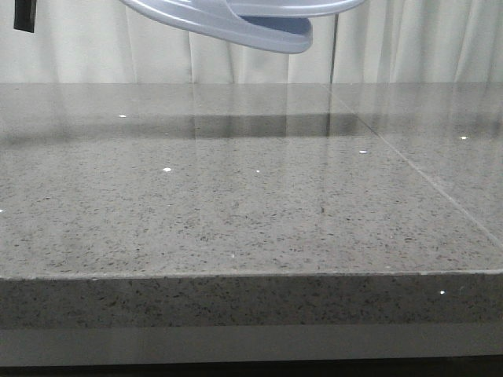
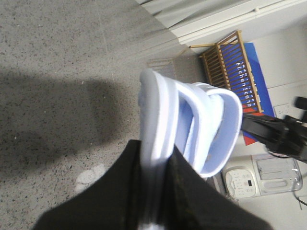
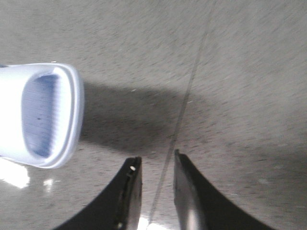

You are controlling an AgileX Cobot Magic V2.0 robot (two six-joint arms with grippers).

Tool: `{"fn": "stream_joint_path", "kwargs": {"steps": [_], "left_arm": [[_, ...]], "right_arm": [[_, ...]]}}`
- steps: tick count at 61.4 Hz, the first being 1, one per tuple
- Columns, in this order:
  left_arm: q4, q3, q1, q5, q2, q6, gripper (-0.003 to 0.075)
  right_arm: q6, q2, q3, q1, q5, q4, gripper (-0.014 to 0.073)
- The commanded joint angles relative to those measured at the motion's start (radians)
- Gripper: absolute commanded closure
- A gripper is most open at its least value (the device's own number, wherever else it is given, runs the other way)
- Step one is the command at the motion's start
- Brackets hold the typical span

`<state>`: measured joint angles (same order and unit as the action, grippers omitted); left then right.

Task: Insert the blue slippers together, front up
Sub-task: 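Lower the nested slippers onto the table with the left gripper and release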

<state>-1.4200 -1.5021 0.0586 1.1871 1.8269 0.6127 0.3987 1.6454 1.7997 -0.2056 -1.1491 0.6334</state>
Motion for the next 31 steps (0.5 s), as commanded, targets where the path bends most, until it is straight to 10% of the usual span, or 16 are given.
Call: {"fn": "stream_joint_path", "kwargs": {"steps": [1, 31], "left_arm": [[-0.077, -0.029, 0.003, 0.101, -0.062, -0.002, 0.0739], [-0.036, -0.029, 0.003, 0.091, -0.062, -0.002, 0.0739]], "right_arm": [[0.007, -0.112, 0.029, 0.014, 0.082, -0.059, 0.0389], [0.077, -0.482, -0.335, 0.035, 0.364, -0.206, 0.0585]]}}
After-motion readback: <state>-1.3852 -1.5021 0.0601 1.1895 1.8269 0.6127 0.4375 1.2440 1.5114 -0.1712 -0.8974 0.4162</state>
